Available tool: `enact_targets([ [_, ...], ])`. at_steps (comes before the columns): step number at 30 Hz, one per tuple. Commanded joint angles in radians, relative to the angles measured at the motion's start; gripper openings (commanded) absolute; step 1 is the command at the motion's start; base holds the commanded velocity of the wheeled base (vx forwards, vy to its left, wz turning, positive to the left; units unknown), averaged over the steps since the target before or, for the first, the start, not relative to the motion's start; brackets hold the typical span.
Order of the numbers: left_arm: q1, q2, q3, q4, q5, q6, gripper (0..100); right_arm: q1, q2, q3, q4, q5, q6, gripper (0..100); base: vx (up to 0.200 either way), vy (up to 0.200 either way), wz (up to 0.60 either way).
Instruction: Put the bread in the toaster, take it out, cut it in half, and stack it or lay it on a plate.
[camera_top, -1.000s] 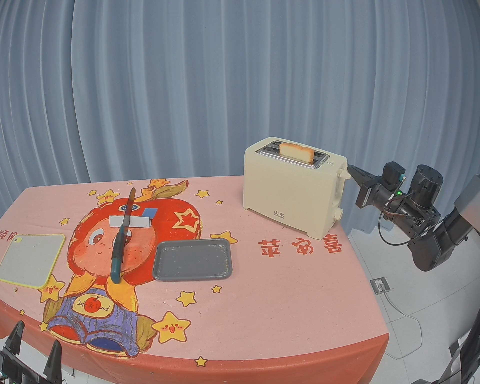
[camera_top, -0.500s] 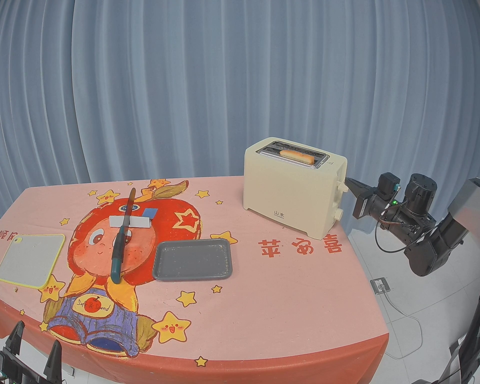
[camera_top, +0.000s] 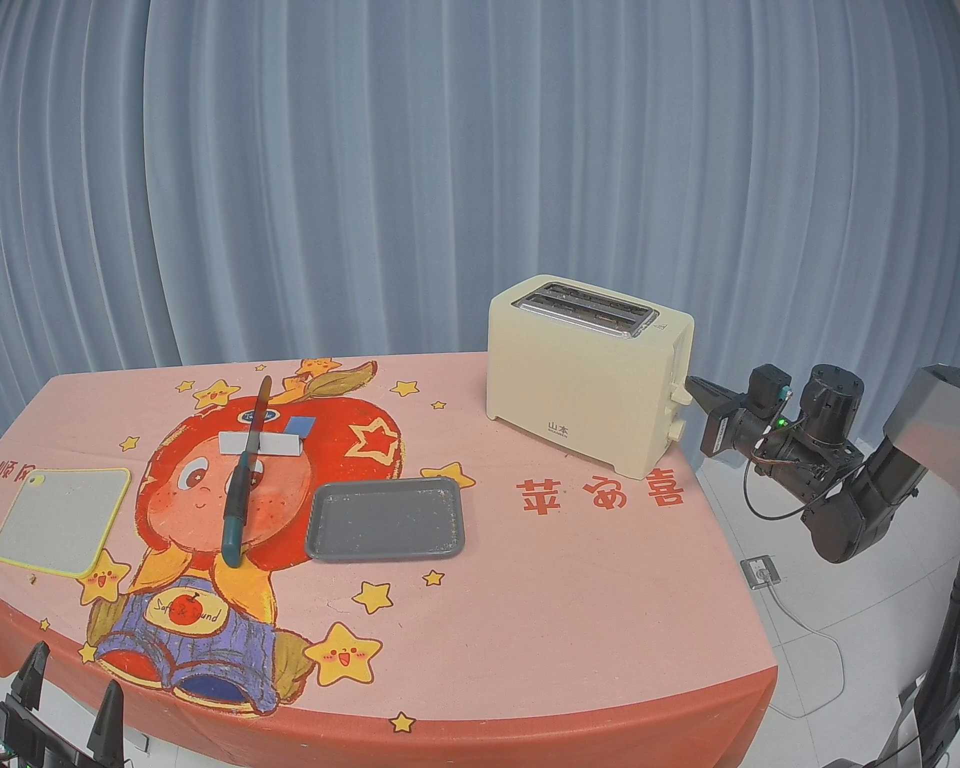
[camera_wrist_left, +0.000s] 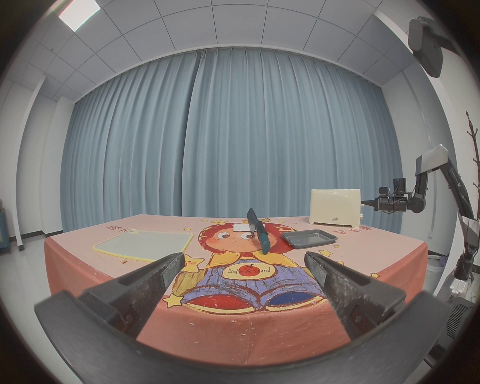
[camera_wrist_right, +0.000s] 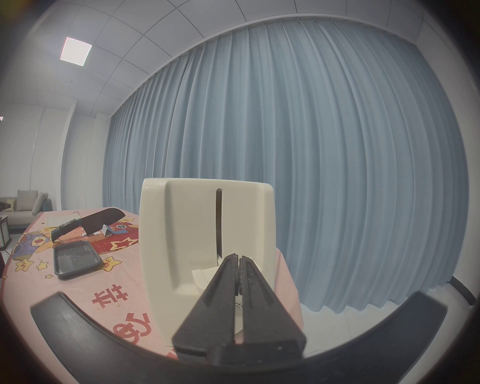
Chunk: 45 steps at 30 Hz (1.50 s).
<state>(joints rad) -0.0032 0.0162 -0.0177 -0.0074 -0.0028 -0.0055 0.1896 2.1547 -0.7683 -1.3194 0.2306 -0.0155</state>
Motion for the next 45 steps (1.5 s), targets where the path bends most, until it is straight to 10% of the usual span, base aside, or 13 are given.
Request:
enact_targets([
  [1,0.0,-0.015,0.018,0.0,0.0,-0.001,100,-0.001,0.019,0.001,0.006,0.001,-0.003,0,0.0,0.0,0.0],
  [45,0.0,-0.015,0.018,0.0,0.001,-0.001,100,-0.004,-0.263,0.164,-0.015,-0.008,0.08,0,0.0,0.0,0.0],
])
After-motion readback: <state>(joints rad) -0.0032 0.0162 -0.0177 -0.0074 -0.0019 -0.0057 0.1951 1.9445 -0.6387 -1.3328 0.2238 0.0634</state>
